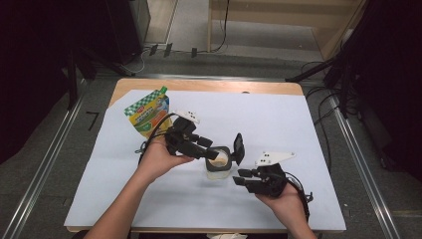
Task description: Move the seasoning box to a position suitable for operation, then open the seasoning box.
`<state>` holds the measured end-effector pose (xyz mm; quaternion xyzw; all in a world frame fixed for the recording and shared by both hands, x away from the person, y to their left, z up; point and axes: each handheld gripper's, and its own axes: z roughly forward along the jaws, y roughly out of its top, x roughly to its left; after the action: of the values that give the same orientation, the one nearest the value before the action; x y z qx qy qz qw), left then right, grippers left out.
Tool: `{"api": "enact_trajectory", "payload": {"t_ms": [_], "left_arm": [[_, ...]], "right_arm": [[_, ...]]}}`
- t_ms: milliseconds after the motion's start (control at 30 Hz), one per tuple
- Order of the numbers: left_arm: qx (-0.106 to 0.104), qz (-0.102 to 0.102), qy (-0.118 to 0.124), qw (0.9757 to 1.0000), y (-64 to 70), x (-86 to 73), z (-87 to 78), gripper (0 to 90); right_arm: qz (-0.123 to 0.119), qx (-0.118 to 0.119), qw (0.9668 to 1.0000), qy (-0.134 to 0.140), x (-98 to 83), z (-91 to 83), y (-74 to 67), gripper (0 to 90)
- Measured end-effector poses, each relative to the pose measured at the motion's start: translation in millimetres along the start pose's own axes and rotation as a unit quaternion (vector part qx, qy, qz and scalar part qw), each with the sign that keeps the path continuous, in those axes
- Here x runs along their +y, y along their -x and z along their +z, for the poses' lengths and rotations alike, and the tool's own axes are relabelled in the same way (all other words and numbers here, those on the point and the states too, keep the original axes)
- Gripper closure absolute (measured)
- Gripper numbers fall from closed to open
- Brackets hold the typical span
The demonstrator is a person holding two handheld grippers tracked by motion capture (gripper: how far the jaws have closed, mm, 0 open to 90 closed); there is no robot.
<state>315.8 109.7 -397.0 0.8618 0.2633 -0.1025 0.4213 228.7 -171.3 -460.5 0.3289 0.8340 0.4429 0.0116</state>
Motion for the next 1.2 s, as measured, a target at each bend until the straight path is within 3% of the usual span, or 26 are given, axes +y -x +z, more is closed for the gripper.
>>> {"api": "enact_trajectory", "payload": {"t_ms": [133, 333, 500, 900, 1200], "left_arm": [[0.015, -0.001, 0.004, 0.9999, -3.1, -4.9, -8.5, 39.0], [0.029, -0.006, 0.009, 0.9995, -6.7, -14.3, -23.1, 38.8], [0.039, -0.015, 0.017, 0.9990, -12.6, -21.0, -35.3, 39.0], [0.062, -0.024, 0.012, 0.9977, -19.3, -33.8, -54.7, 41.0], [0.087, -0.039, 0.017, 0.9953, -23.3, -46.7, -76.7, 41.5]], "right_arm": [[-0.013, 0.014, 0.9998, 0.002, -3.9, 1.1, -11.0, 62.3], [-0.031, 0.038, 0.9988, -0.001, -1.8, 17.0, -25.7, 59.2], [-0.047, 0.045, 0.9978, -0.011, -0.5, 27.9, -35.4, 57.6], [-0.054, 0.040, 0.9977, -0.011, 5.6, 38.6, -40.4, 50.1], [-0.058, 0.047, 0.9971, -0.016, 7.0, 42.2, -43.4, 51.5]]}}
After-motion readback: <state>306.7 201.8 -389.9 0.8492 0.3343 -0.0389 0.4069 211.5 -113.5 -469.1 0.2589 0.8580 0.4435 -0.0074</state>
